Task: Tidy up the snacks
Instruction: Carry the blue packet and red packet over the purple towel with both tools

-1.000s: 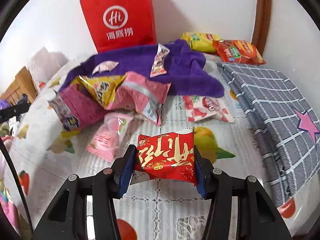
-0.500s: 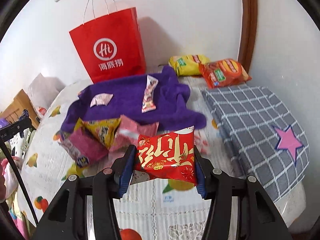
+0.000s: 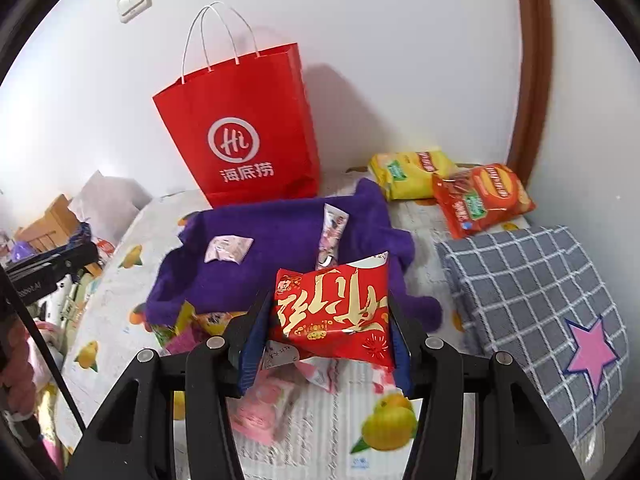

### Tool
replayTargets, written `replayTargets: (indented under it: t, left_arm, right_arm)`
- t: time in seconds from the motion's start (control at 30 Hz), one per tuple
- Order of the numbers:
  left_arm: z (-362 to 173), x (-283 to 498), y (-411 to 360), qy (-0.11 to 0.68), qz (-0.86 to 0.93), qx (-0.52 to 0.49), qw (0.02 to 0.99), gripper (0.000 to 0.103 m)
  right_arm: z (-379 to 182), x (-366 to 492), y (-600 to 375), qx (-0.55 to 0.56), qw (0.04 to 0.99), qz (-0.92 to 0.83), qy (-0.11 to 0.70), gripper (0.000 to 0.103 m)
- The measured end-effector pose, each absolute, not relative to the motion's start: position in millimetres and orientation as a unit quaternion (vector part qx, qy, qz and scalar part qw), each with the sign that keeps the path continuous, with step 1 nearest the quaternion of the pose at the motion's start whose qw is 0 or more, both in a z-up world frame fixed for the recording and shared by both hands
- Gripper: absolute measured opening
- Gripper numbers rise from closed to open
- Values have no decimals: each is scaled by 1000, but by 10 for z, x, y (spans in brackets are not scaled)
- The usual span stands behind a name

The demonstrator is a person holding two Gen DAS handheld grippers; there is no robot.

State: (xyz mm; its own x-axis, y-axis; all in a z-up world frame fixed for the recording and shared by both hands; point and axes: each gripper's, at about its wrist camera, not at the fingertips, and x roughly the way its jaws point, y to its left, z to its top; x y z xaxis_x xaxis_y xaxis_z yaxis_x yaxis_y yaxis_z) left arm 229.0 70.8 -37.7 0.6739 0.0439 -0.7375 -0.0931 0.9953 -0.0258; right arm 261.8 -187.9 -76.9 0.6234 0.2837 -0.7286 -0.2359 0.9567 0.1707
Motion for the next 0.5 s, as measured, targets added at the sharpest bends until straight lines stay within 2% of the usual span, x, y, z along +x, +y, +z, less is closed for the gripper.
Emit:
replayTargets:
  t: [0.5]
  left_arm:
    - [-539,2758,872,409,41,-60,909,39]
  right_arm:
    - [-892,3197,-1930,56,883,152,440,53]
